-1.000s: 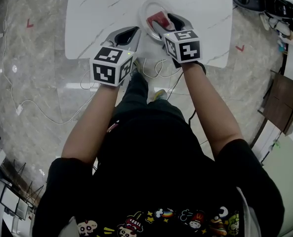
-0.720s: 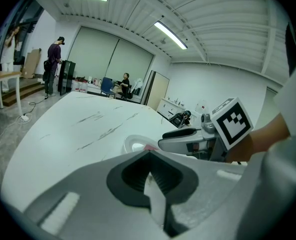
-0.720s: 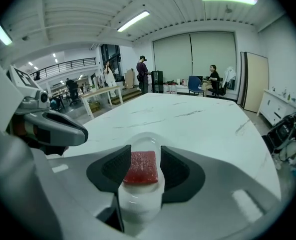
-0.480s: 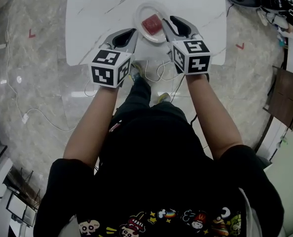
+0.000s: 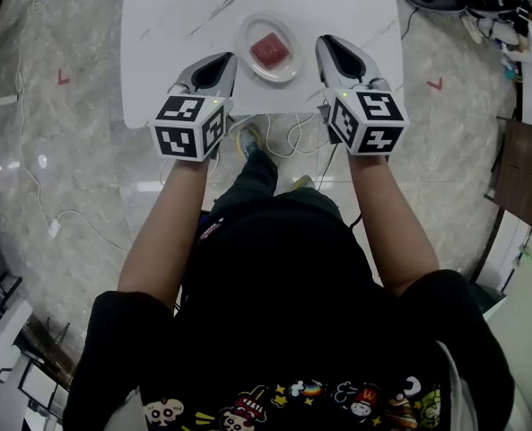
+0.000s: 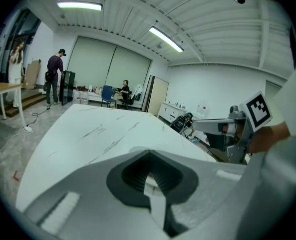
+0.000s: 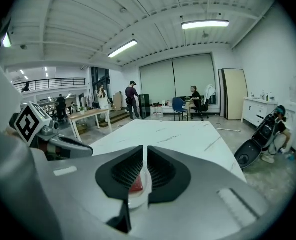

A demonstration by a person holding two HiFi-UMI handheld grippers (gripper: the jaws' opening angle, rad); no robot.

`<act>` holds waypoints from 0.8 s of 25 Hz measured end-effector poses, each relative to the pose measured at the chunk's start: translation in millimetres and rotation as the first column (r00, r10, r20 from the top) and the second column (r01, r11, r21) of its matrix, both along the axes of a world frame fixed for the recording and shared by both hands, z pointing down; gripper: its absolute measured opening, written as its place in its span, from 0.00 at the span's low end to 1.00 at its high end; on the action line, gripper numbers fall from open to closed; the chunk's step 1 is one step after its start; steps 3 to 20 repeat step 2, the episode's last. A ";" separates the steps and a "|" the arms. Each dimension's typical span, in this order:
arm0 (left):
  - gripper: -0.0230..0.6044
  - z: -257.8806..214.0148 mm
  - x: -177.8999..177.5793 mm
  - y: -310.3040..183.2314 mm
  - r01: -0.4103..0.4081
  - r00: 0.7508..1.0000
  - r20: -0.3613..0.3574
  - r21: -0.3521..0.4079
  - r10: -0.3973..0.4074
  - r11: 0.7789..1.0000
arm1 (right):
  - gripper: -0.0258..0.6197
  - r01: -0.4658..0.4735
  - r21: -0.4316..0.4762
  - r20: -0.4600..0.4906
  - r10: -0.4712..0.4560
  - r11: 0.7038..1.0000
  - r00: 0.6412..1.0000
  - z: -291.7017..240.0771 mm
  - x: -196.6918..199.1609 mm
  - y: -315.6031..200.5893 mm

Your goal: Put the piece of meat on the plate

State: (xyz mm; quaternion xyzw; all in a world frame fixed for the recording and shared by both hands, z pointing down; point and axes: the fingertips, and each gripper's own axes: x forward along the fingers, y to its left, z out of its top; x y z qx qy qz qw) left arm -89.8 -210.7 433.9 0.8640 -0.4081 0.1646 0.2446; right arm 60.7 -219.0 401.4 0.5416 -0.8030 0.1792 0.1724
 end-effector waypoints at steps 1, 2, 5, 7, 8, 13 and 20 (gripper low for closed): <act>0.04 -0.5 -1.3 -0.2 0.005 1.000 0.001 0.002 -0.005 1.000 | 0.12 -0.008 0.000 0.001 0.008 1.000 1.000 0.2 3.4 1.5; 0.04 -0.8 -2.6 -0.5 0.010 1.000 0.003 0.003 -0.010 1.000 | 0.11 -0.015 -0.001 0.002 0.015 1.000 1.000 0.5 6.8 3.0; 0.04 -0.8 -2.6 -0.5 0.010 1.000 0.003 0.003 -0.010 1.000 | 0.11 -0.015 -0.001 0.002 0.015 1.000 1.000 0.5 6.8 3.0; 0.04 -0.8 -2.6 -0.5 0.010 1.000 0.003 0.003 -0.010 1.000 | 0.11 -0.015 -0.001 0.002 0.015 1.000 1.000 0.5 6.8 3.0; 0.04 -0.8 -2.6 -0.5 0.010 1.000 0.003 0.003 -0.010 1.000 | 0.11 -0.015 -0.001 0.002 0.015 1.000 1.000 0.5 6.8 3.0; 0.04 -0.8 -2.6 -0.5 0.010 1.000 0.003 0.003 -0.010 1.000 | 0.11 -0.015 -0.001 0.002 0.015 1.000 1.000 0.5 6.8 3.0; 0.04 -0.8 -2.6 -0.5 0.010 1.000 0.003 0.003 -0.010 1.000 | 0.11 -0.015 -0.001 0.002 0.015 1.000 1.000 0.5 6.8 3.0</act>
